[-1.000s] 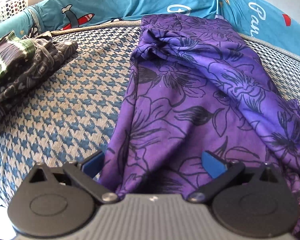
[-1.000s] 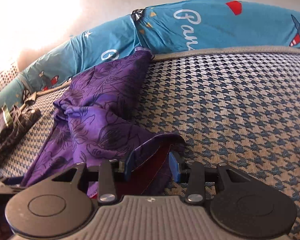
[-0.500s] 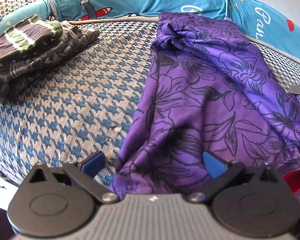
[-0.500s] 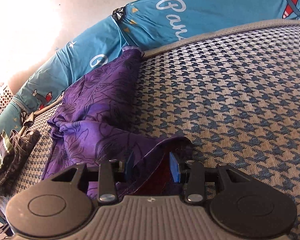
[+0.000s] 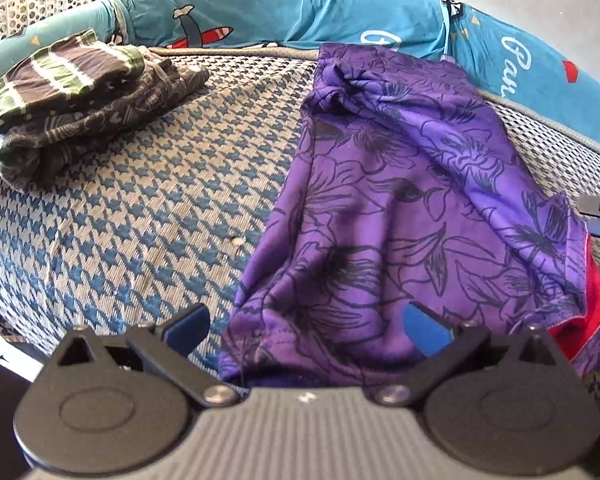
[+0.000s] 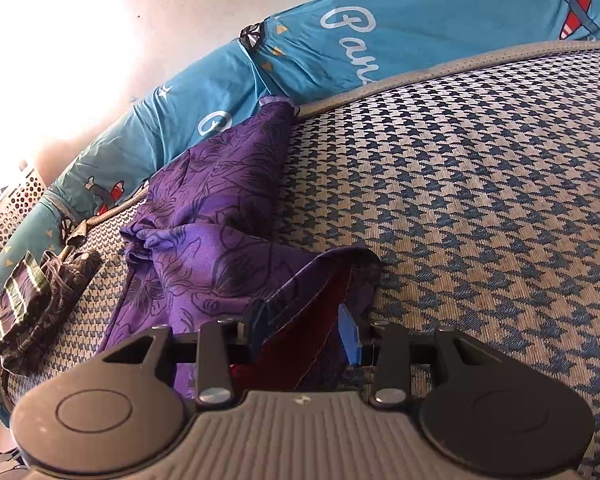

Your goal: Fold clothes

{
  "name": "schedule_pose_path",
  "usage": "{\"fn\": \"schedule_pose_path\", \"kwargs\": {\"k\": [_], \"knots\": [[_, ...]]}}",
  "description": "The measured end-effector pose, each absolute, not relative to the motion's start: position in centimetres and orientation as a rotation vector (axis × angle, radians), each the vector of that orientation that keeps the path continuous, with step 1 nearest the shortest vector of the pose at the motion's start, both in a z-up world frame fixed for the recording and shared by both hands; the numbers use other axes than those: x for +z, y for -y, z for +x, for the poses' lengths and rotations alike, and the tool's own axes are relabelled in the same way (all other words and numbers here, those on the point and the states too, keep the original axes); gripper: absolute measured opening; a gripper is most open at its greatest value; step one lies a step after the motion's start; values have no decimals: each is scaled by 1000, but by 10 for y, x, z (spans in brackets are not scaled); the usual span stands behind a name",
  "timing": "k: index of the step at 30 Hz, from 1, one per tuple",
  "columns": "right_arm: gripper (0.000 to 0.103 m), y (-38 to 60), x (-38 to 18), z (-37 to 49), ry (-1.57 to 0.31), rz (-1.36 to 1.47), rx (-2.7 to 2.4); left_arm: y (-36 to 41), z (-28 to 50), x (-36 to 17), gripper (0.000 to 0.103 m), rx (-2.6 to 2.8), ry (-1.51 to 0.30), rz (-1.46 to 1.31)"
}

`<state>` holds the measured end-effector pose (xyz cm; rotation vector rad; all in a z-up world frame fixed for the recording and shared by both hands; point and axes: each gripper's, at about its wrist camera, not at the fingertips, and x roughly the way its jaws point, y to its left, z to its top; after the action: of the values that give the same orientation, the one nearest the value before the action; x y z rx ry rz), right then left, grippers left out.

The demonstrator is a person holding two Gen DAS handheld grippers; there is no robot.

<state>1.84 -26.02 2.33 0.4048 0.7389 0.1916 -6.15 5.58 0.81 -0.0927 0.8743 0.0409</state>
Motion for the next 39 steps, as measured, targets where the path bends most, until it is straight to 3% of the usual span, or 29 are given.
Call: {"fn": "schedule_pose_path", "kwargs": {"k": [15, 27, 39], "knots": [[38, 194, 35, -11, -574, 43, 322, -5, -29, -2, 103, -38, -838, 6], [33, 194, 3, -15, -807, -67, 300, 21, -34, -5, 103, -145, -833, 108], [33, 231, -10, -61, -870, -57, 184, 17, -52, -8, 103, -202, -871, 124]]}}
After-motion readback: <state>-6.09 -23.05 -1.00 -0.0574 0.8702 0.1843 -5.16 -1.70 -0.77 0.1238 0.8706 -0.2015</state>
